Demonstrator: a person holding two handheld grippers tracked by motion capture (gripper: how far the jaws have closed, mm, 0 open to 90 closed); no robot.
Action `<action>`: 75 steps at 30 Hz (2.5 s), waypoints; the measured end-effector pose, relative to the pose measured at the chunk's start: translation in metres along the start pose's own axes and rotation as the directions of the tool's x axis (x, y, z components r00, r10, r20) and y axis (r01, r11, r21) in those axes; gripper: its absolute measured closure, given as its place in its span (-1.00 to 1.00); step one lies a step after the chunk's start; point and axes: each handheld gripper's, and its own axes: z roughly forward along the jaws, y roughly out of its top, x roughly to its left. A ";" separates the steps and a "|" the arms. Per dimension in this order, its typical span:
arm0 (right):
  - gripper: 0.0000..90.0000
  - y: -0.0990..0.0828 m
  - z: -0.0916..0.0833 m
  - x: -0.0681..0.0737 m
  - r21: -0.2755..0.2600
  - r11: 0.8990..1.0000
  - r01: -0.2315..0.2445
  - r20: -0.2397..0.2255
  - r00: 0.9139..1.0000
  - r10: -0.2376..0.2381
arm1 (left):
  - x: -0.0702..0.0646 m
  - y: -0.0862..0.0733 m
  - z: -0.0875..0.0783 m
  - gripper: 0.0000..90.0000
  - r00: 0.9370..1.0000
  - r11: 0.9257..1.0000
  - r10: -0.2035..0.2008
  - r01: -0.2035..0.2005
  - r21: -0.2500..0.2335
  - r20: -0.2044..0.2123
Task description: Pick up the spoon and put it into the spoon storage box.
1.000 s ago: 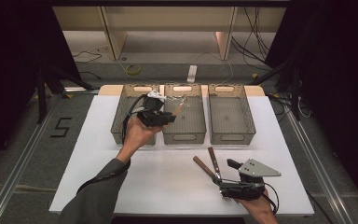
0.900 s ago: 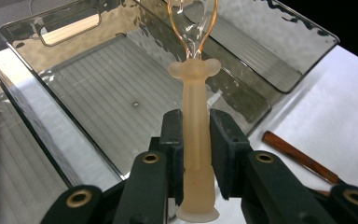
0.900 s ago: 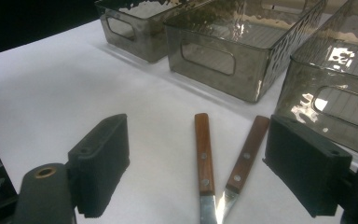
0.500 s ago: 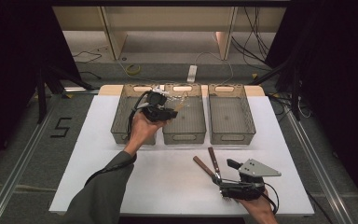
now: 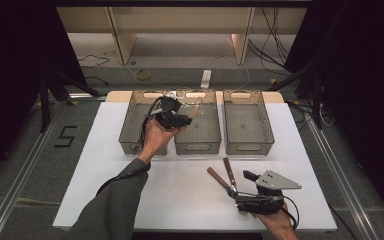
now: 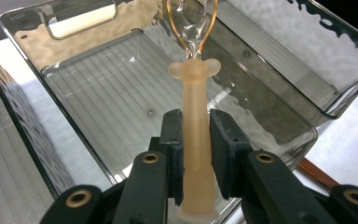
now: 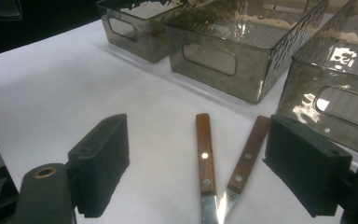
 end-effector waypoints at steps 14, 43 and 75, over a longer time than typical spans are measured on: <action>-0.51 0.000 0.000 0.000 0.002 1.000 0.002 -0.001 1.000 -0.002 | 0.001 -0.005 0.013 0.67 0.999 0.999 -0.038 0.038 0.018 0.017; -0.50 0.000 0.000 0.001 0.001 1.000 0.004 -0.002 1.000 -0.004 | -0.014 -0.012 -0.009 -0.41 0.996 0.999 -0.044 0.045 -0.011 0.077; -0.49 0.000 0.001 0.003 0.018 1.000 0.009 -0.012 1.000 -0.009 | -0.017 -0.081 -0.080 -0.65 0.996 0.996 0.007 0.000 -0.088 0.084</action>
